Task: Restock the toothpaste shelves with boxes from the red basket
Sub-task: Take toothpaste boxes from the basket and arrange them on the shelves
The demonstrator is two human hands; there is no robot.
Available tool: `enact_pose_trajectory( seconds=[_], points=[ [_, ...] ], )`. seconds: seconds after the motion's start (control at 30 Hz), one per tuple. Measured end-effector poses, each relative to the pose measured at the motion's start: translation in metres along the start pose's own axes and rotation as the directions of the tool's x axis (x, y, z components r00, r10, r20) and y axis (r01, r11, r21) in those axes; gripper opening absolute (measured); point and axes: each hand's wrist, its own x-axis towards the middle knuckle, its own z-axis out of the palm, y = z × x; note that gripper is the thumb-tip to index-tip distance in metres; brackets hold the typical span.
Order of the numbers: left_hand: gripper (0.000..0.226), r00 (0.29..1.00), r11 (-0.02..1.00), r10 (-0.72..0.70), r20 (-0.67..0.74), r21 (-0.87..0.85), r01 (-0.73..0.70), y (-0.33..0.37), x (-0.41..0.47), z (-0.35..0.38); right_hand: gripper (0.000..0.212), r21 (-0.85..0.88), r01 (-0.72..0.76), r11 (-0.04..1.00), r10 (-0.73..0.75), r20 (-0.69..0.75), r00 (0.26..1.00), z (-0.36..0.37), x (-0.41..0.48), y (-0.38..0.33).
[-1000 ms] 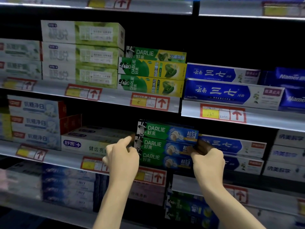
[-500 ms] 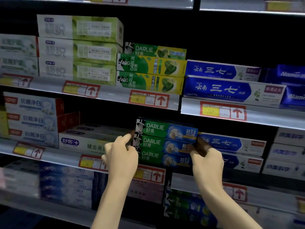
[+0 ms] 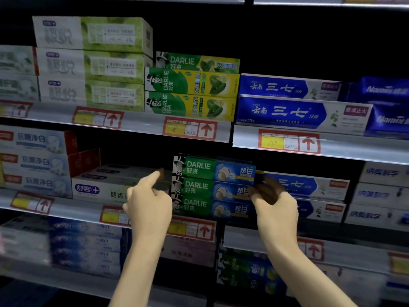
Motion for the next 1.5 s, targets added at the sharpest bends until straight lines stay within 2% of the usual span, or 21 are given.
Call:
enact_pose_trajectory(
  seconds=[0.1, 0.2, 0.27, 0.37, 0.47, 0.57, 0.63, 0.73, 0.87, 1.13, 1.37, 1.5],
  points=[
    [0.048, 1.000, 0.983, 0.015, -0.001, -0.180, -0.015, 0.011, -0.007, -0.006, 0.036, 0.100, -0.057, 0.993, 0.058, -0.010, 0.998, -0.017, -0.004, -0.004],
    [0.035, 0.985, 0.905, -0.045, 0.165, -0.411, 0.110, 0.024, -0.026, -0.010, 0.024, 0.197, -0.148, 0.969, 0.142, 0.042, 0.989, -0.042, -0.011, -0.007],
    [0.032, 0.957, 0.851, -0.061, 0.283, -0.487, 0.198, 0.027, -0.040, -0.012, 0.031, 0.244, -0.197, 0.949, 0.180, 0.092, 0.979, -0.060, -0.016, -0.010],
    [0.030, 0.923, 0.786, -0.030, 0.384, -0.562, 0.259, 0.036, -0.065, -0.015, 0.039, 0.330, -0.233, 0.915, 0.201, 0.130, 0.971, -0.093, -0.024, -0.018],
    [0.036, 0.873, 0.630, -0.027, 0.486, -0.670, 0.392, 0.039, -0.095, -0.017, 0.051, 0.355, -0.251, 0.900, 0.201, 0.173, 0.964, -0.132, -0.037, -0.025],
    [0.043, 0.805, 0.483, -0.050, 0.591, -0.692, 0.537, 0.032, -0.127, -0.015, 0.052, 0.421, -0.332, 0.844, 0.254, 0.230, 0.939, -0.173, -0.052, -0.027],
    [0.044, 0.773, 0.437, -0.071, 0.630, -0.677, 0.592, 0.024, -0.149, -0.012, 0.048, 0.439, -0.397, 0.806, 0.301, 0.272, 0.914, -0.200, -0.065, -0.024],
    [0.046, 0.736, 0.376, -0.128, 0.665, -0.654, 0.656, 0.007, -0.183, -0.005, 0.054, 0.436, -0.457, 0.775, 0.355, 0.299, 0.886, -0.236, -0.081, -0.015],
    [0.047, 0.702, 0.366, -0.153, 0.696, -0.620, 0.694, -0.003, -0.214, 0.010, 0.067, 0.423, -0.496, 0.758, 0.385, 0.324, 0.864, -0.269, -0.092, -0.005],
    [0.048, 0.626, 0.434, -0.144, 0.767, -0.520, 0.736, -0.009, -0.239, 0.044, 0.046, 0.407, -0.510, 0.758, 0.390, 0.345, 0.854, -0.306, -0.098, 0.027],
    [0.050, 0.510, 0.399, -0.142, 0.848, -0.423, 0.814, -0.017, -0.252, 0.071, 0.052, 0.294, -0.577, 0.762, 0.461, 0.379, 0.802, -0.322, -0.104, 0.067],
    [0.043, 0.416, 0.472, -0.270, 0.869, -0.257, 0.844, -0.028, -0.272, 0.094, 0.050, 0.222, -0.568, 0.793, 0.477, 0.353, 0.805, -0.329, -0.105, 0.077]
  ],
)
